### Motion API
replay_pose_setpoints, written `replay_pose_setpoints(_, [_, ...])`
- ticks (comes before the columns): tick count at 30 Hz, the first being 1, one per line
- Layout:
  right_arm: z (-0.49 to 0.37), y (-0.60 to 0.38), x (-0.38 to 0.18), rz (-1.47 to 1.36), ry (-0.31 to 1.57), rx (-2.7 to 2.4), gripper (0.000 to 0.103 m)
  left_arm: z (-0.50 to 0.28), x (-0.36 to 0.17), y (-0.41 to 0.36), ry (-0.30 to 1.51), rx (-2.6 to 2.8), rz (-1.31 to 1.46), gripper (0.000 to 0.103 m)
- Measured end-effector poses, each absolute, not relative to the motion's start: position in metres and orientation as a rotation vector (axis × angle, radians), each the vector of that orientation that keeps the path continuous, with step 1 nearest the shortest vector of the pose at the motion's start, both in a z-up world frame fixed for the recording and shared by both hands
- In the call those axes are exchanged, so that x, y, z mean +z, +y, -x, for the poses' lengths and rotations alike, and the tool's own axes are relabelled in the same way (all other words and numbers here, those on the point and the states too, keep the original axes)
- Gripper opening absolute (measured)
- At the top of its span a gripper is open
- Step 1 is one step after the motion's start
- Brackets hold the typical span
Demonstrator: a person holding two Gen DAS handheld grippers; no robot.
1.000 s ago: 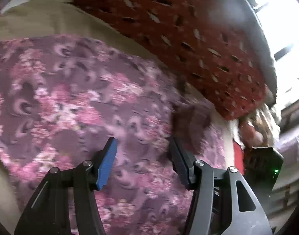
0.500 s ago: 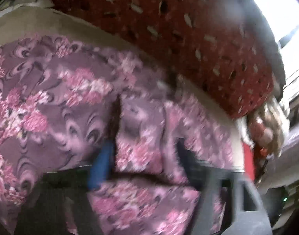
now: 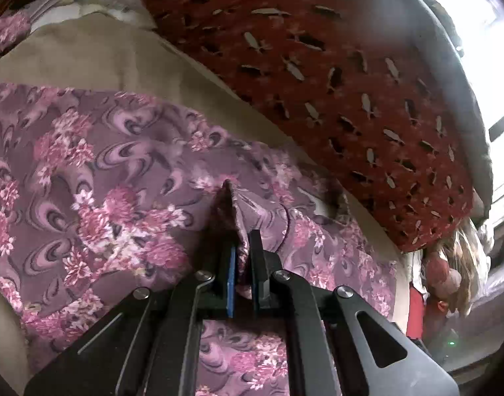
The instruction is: Fold small clothes
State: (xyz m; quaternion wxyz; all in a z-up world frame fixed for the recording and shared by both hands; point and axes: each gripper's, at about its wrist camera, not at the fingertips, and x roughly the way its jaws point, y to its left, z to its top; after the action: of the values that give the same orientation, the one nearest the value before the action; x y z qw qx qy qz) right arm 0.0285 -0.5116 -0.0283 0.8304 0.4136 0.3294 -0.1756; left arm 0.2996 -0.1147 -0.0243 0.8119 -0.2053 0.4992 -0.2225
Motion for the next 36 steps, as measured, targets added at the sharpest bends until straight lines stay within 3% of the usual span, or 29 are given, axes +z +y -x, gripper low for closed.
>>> replay_pose_setpoints(1, [-0.035, -0.511, -0.034, -0.895, 0.716, -0.345, 0.044, -0.299, -0.023, -0.110, 1.065, -0.471, 0.448, 0.005])
replay_pose_setpoints(2, [-0.038, -0.508, -0.035, -0.911, 0.719, -0.305, 0.019, -0.299, -0.022, -0.108, 1.058, -0.466, 0.457, 0.005])
replay_pose_setpoints(3, [-0.041, -0.503, -0.033, -0.923, 0.706, -0.264, 0.012, -0.299, -0.018, -0.105, 1.038, -0.448, 0.452, 0.005])
replay_pose_setpoints(7, [-0.040, -0.482, -0.008, -0.837, 0.616, -0.198, 0.018, -0.293, -0.007, -0.096, 0.976, -0.293, 0.369, 0.005])
replay_pose_setpoints(12, [-0.042, -0.483, -0.016, -0.810, 0.674, -0.268, 0.035, -0.299, -0.017, -0.088, 1.041, -0.237, 0.397, 0.005])
replay_pose_setpoints(14, [-0.039, -0.492, -0.023, -0.865, 0.653, -0.290, 0.050, -0.301, -0.020, -0.088, 1.059, -0.245, 0.408, 0.006])
replay_pose_setpoints(16, [-0.048, -0.496, -0.033, -0.917, 0.677, -0.278, 0.051, -0.301, -0.019, -0.087, 1.066, -0.258, 0.422, 0.006])
replay_pose_setpoints(18, [-0.057, -0.494, -0.040, -0.934, 0.710, -0.220, 0.035, -0.301, -0.014, -0.084, 1.057, -0.269, 0.452, 0.006])
replay_pose_setpoints(19, [-0.060, -0.490, -0.036, -0.912, 0.705, -0.185, 0.006, -0.298, -0.010, -0.079, 1.045, -0.273, 0.468, 0.006])
replay_pose_setpoints(22, [-0.051, -0.483, -0.014, -0.812, 0.590, -0.208, 0.007, -0.298, 0.002, -0.065, 0.991, -0.286, 0.530, 0.015])
replay_pose_setpoints(24, [-0.048, -0.485, -0.020, -0.803, 0.598, -0.244, 0.013, -0.298, 0.004, -0.063, 0.979, -0.307, 0.539, 0.029])
replay_pose_setpoints(26, [-0.062, -0.486, -0.048, -0.797, 0.789, -0.277, 0.013, -0.299, 0.003, -0.067, 0.989, -0.333, 0.536, 0.029])
replay_pose_setpoints(30, [-0.051, -0.480, -0.019, -0.757, 0.653, -0.358, 0.019, -0.298, -0.007, -0.094, 1.041, -0.411, 0.462, 0.035])
replay_pose_setpoints(32, [-0.056, -0.468, -0.004, -0.721, 0.595, -0.307, 0.032, -0.297, -0.018, -0.107, 1.076, -0.399, 0.406, 0.035])
replay_pose_setpoints(34, [-0.071, -0.456, -0.001, -0.687, 0.612, -0.255, 0.040, -0.301, -0.038, -0.119, 1.154, -0.359, 0.341, 0.035])
replay_pose_setpoints(36, [-0.087, -0.447, -0.017, -0.670, 0.685, -0.233, 0.040, -0.302, -0.048, -0.123, 1.162, -0.354, 0.314, 0.035])
